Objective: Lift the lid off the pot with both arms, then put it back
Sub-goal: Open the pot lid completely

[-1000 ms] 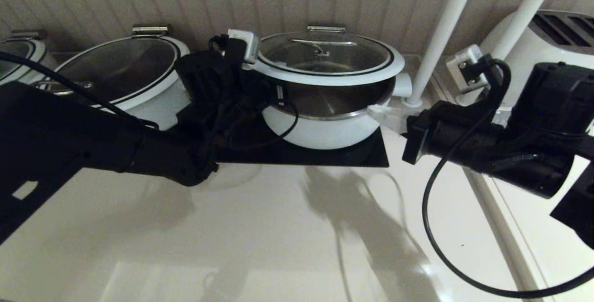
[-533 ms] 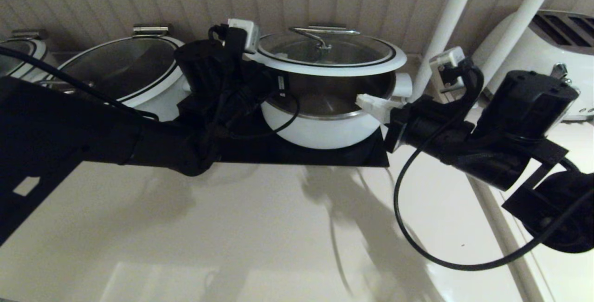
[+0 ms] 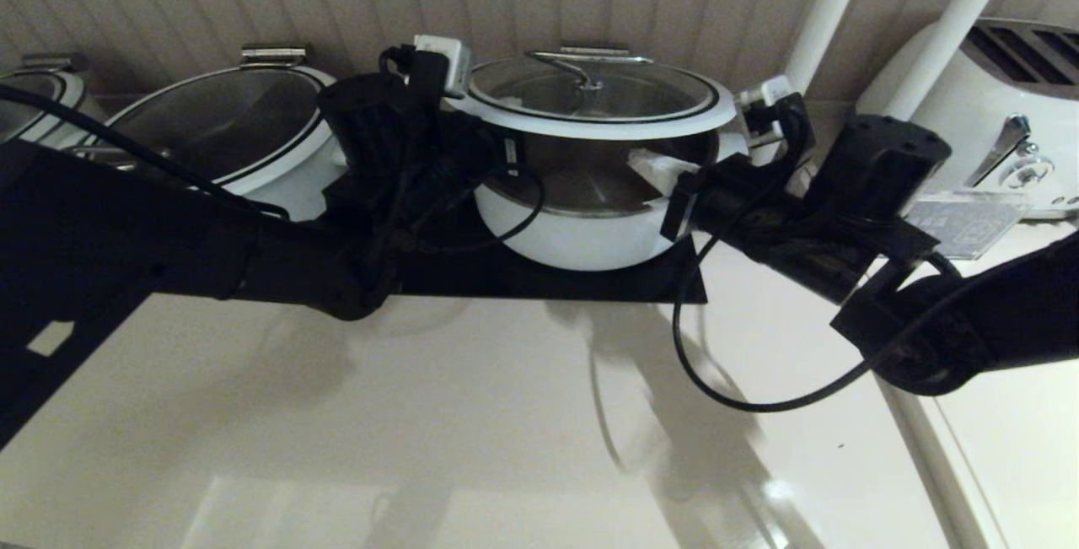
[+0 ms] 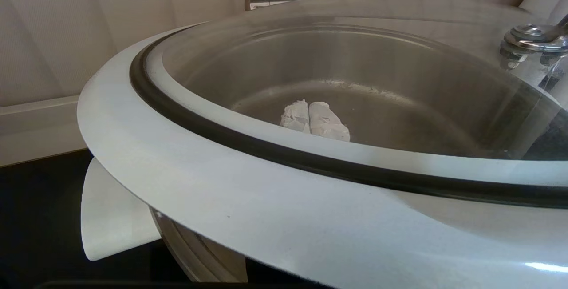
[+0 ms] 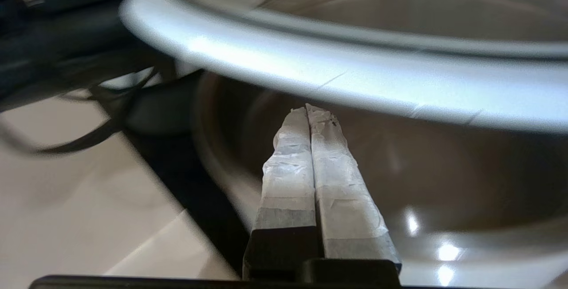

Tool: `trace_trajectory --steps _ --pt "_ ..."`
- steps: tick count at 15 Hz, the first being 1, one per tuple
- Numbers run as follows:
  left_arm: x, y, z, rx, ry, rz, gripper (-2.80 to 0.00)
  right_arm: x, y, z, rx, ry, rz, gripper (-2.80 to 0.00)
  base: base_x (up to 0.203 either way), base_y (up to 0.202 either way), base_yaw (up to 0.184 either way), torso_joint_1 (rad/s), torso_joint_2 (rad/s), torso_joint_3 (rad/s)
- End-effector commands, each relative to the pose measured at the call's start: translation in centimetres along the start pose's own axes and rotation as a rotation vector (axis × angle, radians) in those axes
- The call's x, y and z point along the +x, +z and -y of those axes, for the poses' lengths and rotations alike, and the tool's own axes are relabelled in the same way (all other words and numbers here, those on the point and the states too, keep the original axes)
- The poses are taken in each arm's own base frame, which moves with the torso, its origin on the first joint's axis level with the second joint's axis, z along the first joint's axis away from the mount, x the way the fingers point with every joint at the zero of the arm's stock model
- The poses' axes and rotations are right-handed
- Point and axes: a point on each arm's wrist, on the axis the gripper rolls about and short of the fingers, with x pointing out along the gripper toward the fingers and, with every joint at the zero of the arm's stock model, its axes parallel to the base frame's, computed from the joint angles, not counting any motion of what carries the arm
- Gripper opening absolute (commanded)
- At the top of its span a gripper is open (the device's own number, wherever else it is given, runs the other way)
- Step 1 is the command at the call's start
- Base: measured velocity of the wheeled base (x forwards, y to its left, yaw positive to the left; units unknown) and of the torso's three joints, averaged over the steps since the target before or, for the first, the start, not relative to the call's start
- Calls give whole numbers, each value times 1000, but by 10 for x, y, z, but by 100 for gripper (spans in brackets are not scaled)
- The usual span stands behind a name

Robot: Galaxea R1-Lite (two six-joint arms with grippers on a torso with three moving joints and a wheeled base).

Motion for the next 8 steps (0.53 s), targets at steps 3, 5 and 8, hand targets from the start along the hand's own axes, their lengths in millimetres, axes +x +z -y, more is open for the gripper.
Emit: trace_trajectory --steps 3,5,8 --pt "0 -2 0 0 1 -1 -280 18 -3 18 -18 -31 34 -280 0 0 0 0 0 0" --pt "0 -2 0 0 1 -1 -280 22 2 24 -29 -39 58 -280 0 0 0 0 0 0" --pt "-2 -4 0 1 0 -10 -280 26 5 26 -36 -43 78 -280 0 0 0 0 0 0"
